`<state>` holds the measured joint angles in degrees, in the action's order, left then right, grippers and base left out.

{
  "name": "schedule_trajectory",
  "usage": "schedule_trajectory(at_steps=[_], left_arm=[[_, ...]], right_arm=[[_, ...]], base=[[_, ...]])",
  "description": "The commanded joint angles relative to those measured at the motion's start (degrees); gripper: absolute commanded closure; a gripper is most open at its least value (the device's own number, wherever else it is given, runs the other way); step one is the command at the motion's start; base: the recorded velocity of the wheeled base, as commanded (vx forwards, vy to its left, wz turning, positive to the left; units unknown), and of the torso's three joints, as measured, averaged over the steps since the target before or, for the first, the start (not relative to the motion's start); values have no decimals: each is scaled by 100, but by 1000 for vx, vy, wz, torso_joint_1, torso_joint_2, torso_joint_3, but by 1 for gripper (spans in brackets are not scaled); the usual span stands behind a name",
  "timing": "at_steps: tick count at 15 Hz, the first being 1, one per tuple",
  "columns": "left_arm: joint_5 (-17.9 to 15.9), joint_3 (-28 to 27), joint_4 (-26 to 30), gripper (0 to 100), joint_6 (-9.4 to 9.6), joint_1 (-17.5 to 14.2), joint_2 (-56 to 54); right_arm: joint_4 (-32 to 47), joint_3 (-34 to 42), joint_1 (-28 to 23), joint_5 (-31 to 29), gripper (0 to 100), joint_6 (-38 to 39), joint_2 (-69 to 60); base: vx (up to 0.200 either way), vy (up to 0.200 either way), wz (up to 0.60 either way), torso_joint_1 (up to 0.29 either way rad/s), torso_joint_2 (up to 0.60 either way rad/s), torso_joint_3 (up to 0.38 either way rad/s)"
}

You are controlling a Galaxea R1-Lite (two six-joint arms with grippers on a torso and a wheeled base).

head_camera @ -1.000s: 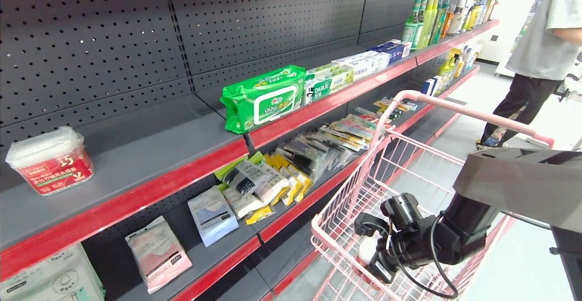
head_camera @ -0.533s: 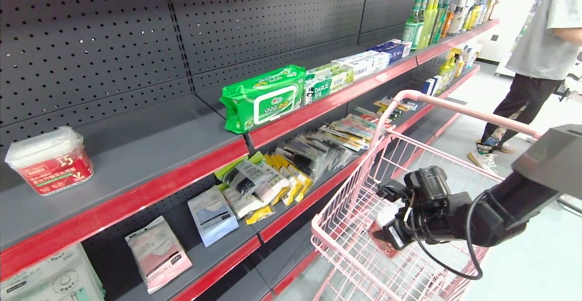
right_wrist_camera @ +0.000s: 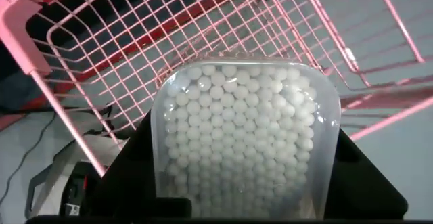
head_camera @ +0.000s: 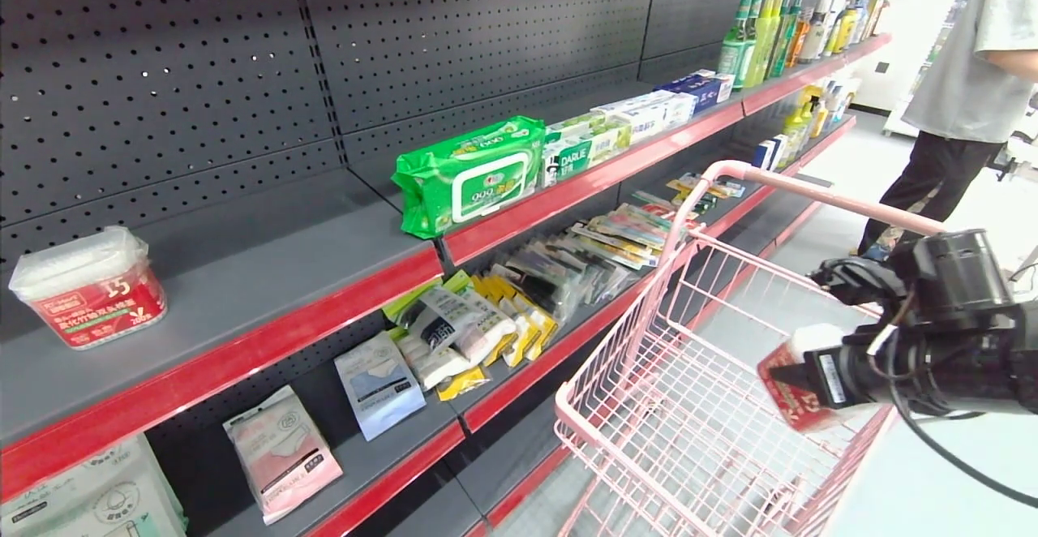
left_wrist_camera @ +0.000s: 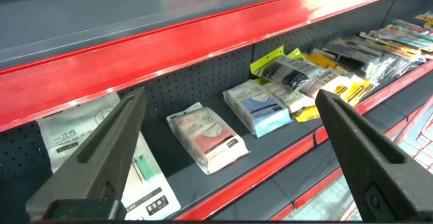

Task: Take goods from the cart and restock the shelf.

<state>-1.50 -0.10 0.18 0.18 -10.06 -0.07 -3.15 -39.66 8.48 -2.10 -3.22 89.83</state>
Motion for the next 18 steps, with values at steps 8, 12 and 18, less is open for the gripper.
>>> schedule_trajectory(at_steps=[8, 12, 18], left_arm=[[-8, 1, -1, 0, 8, -5, 7], [-8, 1, -1, 0, 8, -5, 7], [-8, 1, -1, 0, 17, -5, 7]], right_arm=[[1545, 696, -1077, 113, 100, 41, -3429], [1545, 916, -1112, 113, 100, 41, -3710], [1536, 898, -1112, 122, 100, 32, -3631]], base=[[0, 0, 0, 21, -51, -34], [0, 0, 0, 227, -531, -315], [0, 0, 0, 189, -437, -255]])
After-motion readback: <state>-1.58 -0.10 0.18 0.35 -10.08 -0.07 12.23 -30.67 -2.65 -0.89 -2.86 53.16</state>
